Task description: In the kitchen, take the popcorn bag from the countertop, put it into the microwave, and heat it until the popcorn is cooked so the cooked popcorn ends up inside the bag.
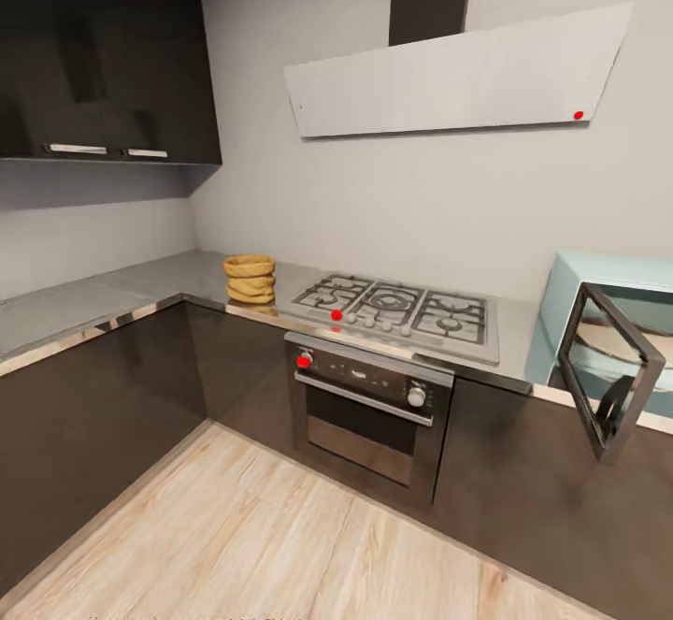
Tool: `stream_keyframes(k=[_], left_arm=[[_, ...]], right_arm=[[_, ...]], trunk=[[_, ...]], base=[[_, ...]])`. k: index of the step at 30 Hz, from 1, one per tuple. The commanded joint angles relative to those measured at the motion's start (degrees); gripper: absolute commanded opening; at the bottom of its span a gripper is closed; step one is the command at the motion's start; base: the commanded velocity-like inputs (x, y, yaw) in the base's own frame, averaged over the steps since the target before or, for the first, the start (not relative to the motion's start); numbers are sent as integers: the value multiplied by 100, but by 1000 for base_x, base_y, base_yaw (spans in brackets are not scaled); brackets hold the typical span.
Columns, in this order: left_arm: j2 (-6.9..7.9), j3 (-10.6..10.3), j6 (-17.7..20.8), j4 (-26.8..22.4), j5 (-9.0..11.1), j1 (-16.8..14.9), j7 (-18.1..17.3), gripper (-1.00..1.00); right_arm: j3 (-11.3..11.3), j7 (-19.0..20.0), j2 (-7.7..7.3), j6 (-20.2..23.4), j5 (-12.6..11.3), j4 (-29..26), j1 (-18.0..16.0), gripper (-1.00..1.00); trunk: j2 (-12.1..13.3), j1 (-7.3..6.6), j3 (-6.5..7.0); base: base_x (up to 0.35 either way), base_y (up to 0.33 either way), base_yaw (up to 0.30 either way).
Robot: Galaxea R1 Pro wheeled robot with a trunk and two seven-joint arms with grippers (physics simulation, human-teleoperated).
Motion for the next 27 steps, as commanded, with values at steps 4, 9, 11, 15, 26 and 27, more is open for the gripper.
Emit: stream_keyframes(k=[4,9,11,15,26,27], left_arm=[[-1,3,-10,-3,19,-3,3,100],[-1,3,-10,-3,19,1,5,100],[-1,3,-10,-3,19,2,3,100],[-1,3,-10,-3,19,0,2,100],[9,-10,12,4,6,0,-4,100],[9,-11,11,5,5,1,-4,100]], right_arm=[[-48,-1,8,11,56,4,-6,100],[-84,-1,-38,14,25,7,-6,100],[-84,-1,-42,10,25,6,-6,100],[-83,11,-42,24,38,4,-6,100],[-92,7,-51,119,29,13,-6,100],[-92,6,-51,119,29,13,-6,100]], trunk=[[-3,0,-5],[-3,0,-5],[-3,0,-5],[-3,0,-5],[-3,0,-5],[-3,0,-5]], base=[[0,0,298],[0,0,53],[0,0,1],[0,0,0],[261,0,14],[315,0,180]])
